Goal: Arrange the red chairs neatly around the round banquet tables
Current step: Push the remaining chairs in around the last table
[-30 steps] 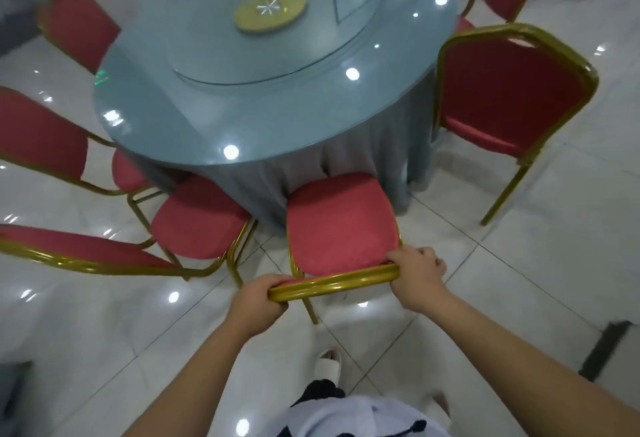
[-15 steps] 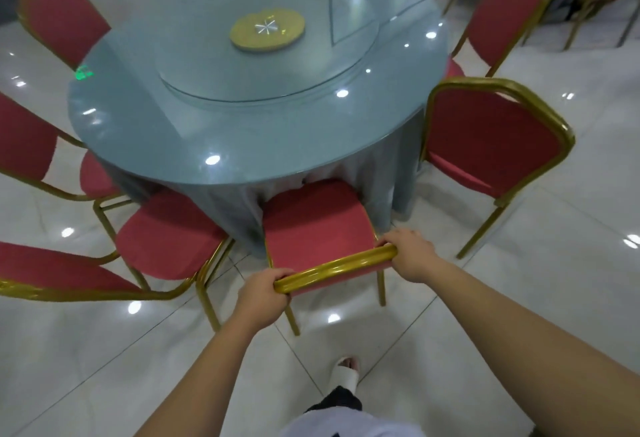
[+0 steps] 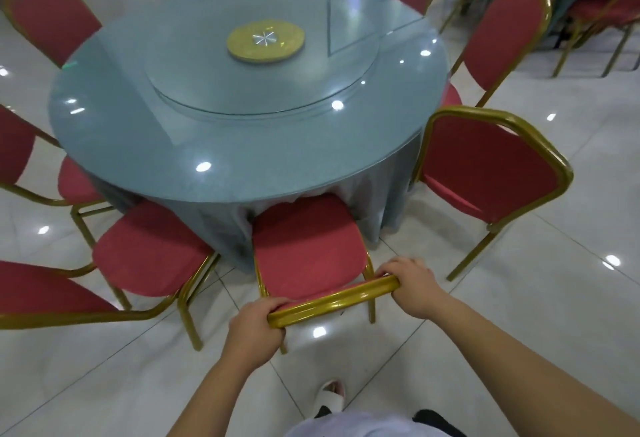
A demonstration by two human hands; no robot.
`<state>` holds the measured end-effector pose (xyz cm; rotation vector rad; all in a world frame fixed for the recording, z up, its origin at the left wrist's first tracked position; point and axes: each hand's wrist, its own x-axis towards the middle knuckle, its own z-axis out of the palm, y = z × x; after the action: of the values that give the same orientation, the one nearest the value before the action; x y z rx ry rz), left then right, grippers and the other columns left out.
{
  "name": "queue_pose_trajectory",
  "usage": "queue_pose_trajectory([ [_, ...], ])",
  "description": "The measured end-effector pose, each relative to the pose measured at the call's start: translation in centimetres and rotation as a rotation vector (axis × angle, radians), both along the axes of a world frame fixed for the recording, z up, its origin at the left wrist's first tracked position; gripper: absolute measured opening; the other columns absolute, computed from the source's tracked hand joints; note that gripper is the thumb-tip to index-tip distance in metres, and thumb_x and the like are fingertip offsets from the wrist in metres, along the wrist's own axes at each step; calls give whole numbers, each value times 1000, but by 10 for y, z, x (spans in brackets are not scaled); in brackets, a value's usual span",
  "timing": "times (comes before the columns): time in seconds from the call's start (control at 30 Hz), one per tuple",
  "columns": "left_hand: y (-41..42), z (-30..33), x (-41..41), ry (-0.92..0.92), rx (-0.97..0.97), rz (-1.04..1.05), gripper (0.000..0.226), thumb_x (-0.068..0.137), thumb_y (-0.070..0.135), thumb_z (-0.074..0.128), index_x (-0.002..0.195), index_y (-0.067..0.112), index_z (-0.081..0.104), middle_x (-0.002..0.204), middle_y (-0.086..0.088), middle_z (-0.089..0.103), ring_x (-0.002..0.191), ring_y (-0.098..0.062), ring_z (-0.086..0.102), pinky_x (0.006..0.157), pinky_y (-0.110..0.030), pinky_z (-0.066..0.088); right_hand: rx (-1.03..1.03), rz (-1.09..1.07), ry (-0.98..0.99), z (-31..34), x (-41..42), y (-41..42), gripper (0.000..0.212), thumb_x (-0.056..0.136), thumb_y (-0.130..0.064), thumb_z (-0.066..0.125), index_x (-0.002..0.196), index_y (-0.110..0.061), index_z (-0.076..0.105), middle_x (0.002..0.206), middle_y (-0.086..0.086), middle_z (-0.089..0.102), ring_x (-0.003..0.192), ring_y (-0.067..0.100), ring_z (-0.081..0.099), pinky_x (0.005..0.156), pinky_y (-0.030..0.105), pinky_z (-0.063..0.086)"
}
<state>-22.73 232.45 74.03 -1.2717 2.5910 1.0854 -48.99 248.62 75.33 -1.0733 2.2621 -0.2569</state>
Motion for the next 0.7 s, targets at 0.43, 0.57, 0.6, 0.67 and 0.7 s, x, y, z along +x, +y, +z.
queue_pose_trajectory([
  [0.43, 66, 64, -104, -24, 180, -6, 62, 78, 47, 78, 131, 52, 48, 121, 23, 55, 110, 0, 55, 92, -23, 49, -321, -6, -367, 16, -85, 80, 54, 83, -49, 66, 134, -44, 50, 140, -25, 41, 132, 3, 37, 108, 35, 40],
  [0.57, 119, 70, -199, 140, 177, -35, 47, 86, 40, 73, 128, 48, 55, 123, 23, 57, 112, 4, 56, 99, -29, 50, -422, -209, -230, 21, -160, 141, 51, 87, -43, 69, 135, -33, 52, 134, -18, 46, 125, 4, 41, 104, 26, 33],
  [0.6, 132, 67, -221, 155, 193, -57, 46, 87, 35, 73, 128, 47, 55, 125, 21, 57, 113, 2, 56, 100, -30, 50, -430, -262, -204, 22, -177, 156, 52, 87, -41, 69, 135, -30, 52, 132, -16, 45, 122, 3, 41, 102, 26, 32],
  [0.67, 155, 64, -260, 150, 206, -122, 51, 89, 30, 71, 133, 45, 51, 131, 20, 52, 119, 0, 53, 102, -28, 48, -467, -349, -170, 27, -208, 182, 54, 86, -39, 71, 135, -27, 51, 132, -14, 46, 121, 6, 43, 104, 29, 35],
  [0.7, 163, 65, -277, 147, 215, -145, 55, 88, 29, 71, 135, 47, 47, 133, 22, 47, 122, -1, 51, 102, -28, 48, -497, -381, -148, 29, -223, 192, 55, 85, -39, 73, 134, -27, 51, 132, -13, 46, 121, 8, 45, 105, 33, 40],
])
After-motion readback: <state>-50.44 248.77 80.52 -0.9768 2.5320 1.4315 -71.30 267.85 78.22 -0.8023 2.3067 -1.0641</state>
